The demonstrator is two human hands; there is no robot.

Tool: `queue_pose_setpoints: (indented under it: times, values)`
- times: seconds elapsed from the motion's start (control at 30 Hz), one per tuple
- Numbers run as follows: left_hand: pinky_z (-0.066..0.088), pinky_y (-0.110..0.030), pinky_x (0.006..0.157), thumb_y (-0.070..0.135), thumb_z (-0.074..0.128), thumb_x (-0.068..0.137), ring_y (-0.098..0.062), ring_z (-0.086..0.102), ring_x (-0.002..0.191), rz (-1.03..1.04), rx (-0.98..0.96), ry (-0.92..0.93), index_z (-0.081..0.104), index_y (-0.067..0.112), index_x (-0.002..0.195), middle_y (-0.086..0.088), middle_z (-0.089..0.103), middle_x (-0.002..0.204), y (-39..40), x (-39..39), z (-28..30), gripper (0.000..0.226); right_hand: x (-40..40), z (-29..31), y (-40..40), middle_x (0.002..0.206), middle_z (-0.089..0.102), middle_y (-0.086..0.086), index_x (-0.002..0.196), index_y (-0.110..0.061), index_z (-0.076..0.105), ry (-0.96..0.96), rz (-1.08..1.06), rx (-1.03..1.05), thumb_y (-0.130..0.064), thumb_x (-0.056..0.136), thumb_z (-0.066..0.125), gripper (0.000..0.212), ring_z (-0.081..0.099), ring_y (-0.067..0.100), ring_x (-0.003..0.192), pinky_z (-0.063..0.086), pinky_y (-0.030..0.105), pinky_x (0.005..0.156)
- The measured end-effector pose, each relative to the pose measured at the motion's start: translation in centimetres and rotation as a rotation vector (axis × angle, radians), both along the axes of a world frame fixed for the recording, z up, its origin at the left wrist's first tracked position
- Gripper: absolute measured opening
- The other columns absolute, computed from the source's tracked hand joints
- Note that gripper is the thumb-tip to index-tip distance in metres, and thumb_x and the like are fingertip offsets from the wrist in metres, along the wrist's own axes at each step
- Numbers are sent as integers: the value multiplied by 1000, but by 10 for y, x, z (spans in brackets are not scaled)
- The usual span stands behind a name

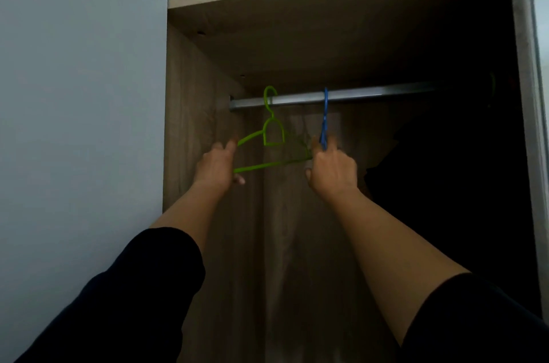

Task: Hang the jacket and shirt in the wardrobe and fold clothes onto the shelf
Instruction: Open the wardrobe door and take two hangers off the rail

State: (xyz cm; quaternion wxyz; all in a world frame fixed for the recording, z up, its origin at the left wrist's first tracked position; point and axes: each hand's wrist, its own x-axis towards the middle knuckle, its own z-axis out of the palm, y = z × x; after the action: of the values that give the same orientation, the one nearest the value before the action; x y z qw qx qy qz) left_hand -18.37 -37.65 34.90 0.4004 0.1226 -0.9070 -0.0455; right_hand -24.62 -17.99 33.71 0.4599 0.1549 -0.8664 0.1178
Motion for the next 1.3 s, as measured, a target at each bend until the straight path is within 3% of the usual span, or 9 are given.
queue_pose_setpoints:
  times: [0.2, 0.53, 0.63, 0.73, 0.9, 1.17, 1.3]
  values:
    - [45, -47, 91, 23, 83, 67, -44, 52, 113, 34, -12, 35, 34, 19, 142, -23, 47, 123, 21, 16, 10, 90, 12, 2, 6, 153, 18, 16, 151, -24, 14, -22, 68, 33, -41, 90, 57, 77, 50, 32, 120, 46, 39, 89]
    - [45, -49, 91, 24, 80, 72, -45, 52, 113, 80, 78, 148, 32, 16, 140, -24, 48, 122, 64, 23, 16, 84, 16, 9, 23, 158, 3, 13, 152, -24, 11, -109, 161, 38, -44, 91, 56, 78, 47, 31, 126, 44, 38, 96]
    - [44, -49, 91, 26, 78, 73, -46, 51, 113, 106, 50, 166, 27, 19, 145, -25, 47, 124, 60, 38, 10, 88, 22, 3, 24, 159, -2, 11, 152, -27, 7, -86, 125, 95, -49, 90, 54, 81, 29, 34, 138, 34, 47, 105]
    - [43, -50, 91, 27, 79, 72, -46, 51, 112, 120, 36, 186, 28, 20, 145, -26, 47, 122, 53, 60, 5, 89, 34, -1, 23, 159, -9, 12, 151, -28, -2, 38, 7, 223, -56, 90, 48, 84, -2, 35, 146, 12, 63, 110]
    - [43, -48, 91, 30, 81, 68, -47, 49, 111, 157, -4, 199, 31, 23, 143, -27, 48, 119, 45, 118, 6, 91, 73, 5, 15, 158, -18, 12, 150, -23, -13, 108, 71, 240, -56, 85, 56, 100, -19, 32, 145, 0, 67, 108]
    - [41, -37, 89, 42, 85, 59, -37, 52, 106, 197, -60, 165, 41, 26, 139, -19, 58, 107, 32, 264, 0, 93, 151, -3, -19, 157, -19, 13, 147, -24, -23, -36, 387, 72, -47, 72, 76, 126, -17, 32, 145, 3, 62, 113]
    - [39, -26, 86, 41, 86, 56, -21, 53, 97, 185, -94, 90, 46, 25, 137, -6, 62, 117, 32, 350, -14, 92, 197, -22, -35, 158, -16, 16, 145, -27, -26, -53, 464, -13, -45, 67, 80, 133, -15, 34, 145, 6, 62, 112]
